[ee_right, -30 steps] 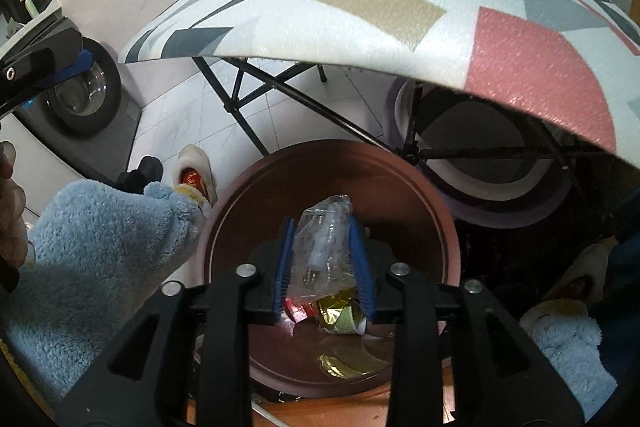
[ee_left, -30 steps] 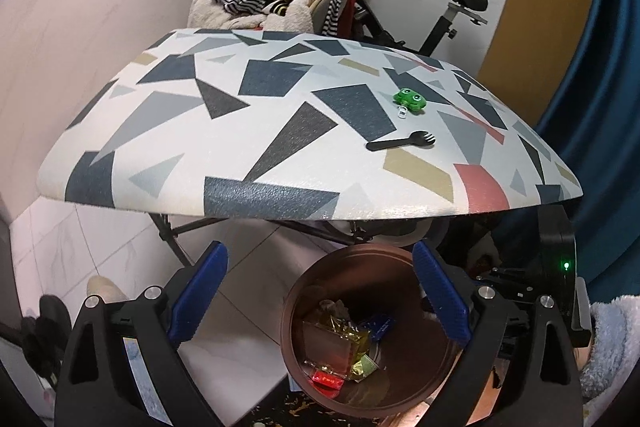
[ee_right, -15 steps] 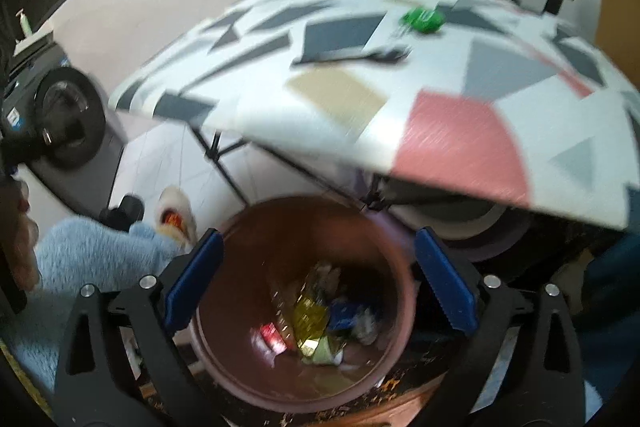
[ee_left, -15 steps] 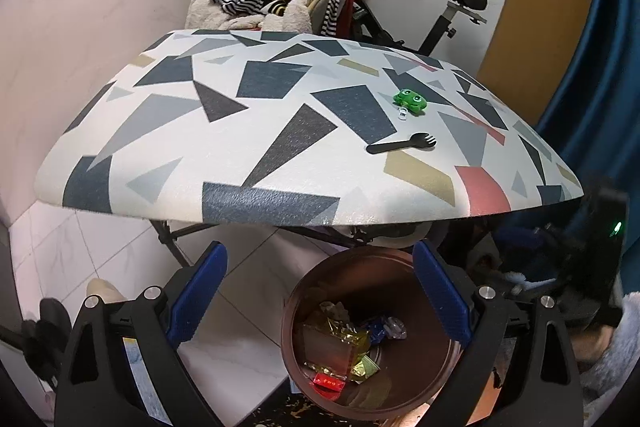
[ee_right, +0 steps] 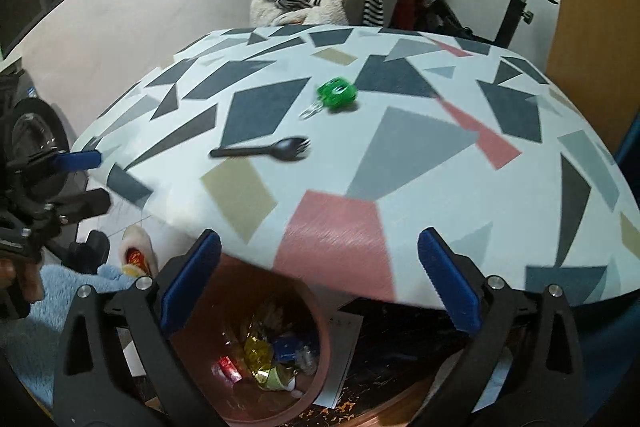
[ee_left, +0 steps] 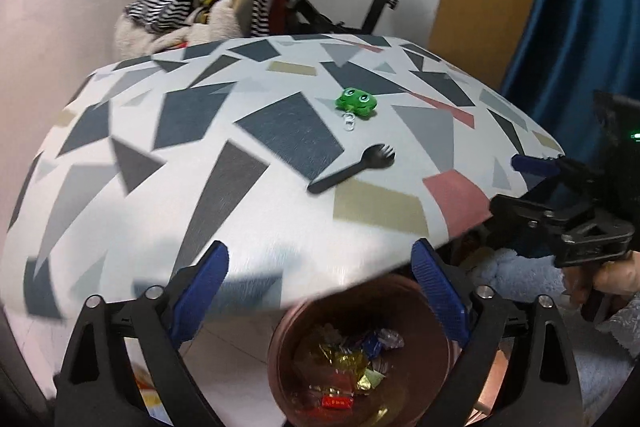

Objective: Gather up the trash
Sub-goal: 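Grasp the black plastic spork on the table with the left gripper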

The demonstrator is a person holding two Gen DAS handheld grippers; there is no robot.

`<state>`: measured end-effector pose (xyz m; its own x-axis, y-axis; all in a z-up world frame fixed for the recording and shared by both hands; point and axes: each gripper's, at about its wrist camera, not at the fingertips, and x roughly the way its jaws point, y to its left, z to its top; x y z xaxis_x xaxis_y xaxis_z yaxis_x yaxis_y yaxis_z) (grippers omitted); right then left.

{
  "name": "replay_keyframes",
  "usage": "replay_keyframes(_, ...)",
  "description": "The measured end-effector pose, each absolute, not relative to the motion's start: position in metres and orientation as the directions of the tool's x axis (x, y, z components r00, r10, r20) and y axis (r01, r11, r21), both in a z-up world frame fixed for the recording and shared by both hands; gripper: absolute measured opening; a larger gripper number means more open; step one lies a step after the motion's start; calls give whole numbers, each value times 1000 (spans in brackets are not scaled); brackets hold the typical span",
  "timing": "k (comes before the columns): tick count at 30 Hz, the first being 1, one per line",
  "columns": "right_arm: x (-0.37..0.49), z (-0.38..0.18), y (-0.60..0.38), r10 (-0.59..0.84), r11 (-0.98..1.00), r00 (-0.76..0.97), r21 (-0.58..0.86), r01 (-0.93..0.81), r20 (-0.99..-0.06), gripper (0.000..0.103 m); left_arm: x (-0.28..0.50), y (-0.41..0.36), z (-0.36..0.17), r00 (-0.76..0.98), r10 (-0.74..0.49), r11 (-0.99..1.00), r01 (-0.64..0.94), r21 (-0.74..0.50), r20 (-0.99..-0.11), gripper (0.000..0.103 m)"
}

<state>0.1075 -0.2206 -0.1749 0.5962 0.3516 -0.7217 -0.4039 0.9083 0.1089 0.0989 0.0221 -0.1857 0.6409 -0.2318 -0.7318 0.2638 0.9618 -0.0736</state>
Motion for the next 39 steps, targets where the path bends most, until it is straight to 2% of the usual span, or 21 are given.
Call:
replay_keyframes(2, 112, -173, -224, 346, 913, 597, 113, -392, -723, 97, 122, 16, -190, 620, -232, 956, 289, -57, -749, 77)
replay_keyframes(12, 125, -164, -243, 334, 928, 615, 137, -345, -715, 97, 200, -24, -217, 526, -212, 906, 421, 36, -824, 59)
replay_keyframes(14, 127, -165, -246, 329, 931, 616, 137, -337, -716, 97, 209, -29, -225, 508, -199, 901, 432, 47, -838, 51)
replay_keyframes(21, 130, -168, -255, 316, 941, 622, 153, -302, -717, 97, 221, -25, -227, 529, -185, 919, 391, 44, -828, 50)
replay_keyframes(25, 130, -168, -258, 316, 943, 626, 162, -291, -713, 97, 223, -20, -227, 549, -172, 936, 349, 38, -818, 44)
replay_keyframes(27, 128, -168, -259, 314, 943, 629, 159, -292, -711, 97, 220, -19, -226, 559, -175, 937, 347, 36, -811, 37)
replay_keyframes(28, 129, -168, -260, 314, 943, 630, 158, -291, -710, 97, 219, -20, -226, 560, -183, 936, 351, 32, -808, 19)
replay_keyframes(29, 128, -169, -261, 313, 944, 632, 158, -290, -709, 97, 216, -22, -225, 558, -191, 931, 363, 30, -808, 12)
replay_keyframes(32, 129, -169, -262, 311, 945, 633, 160, -286, -709, 97, 207, -27, -224, 553, -219, 916, 400, 25, -804, 10)
replay_keyframes(36, 131, -168, -262, 313, 944, 634, 159, -290, -707, 97, 195, -9, -212, 569, -299, 934, 339, -113, -766, 9)
replay_keyframes(39, 138, -168, -261, 329, 938, 627, 168, -303, -706, 97, 183, 4, -198, 604, -331, 936, 308, -171, -725, 9)
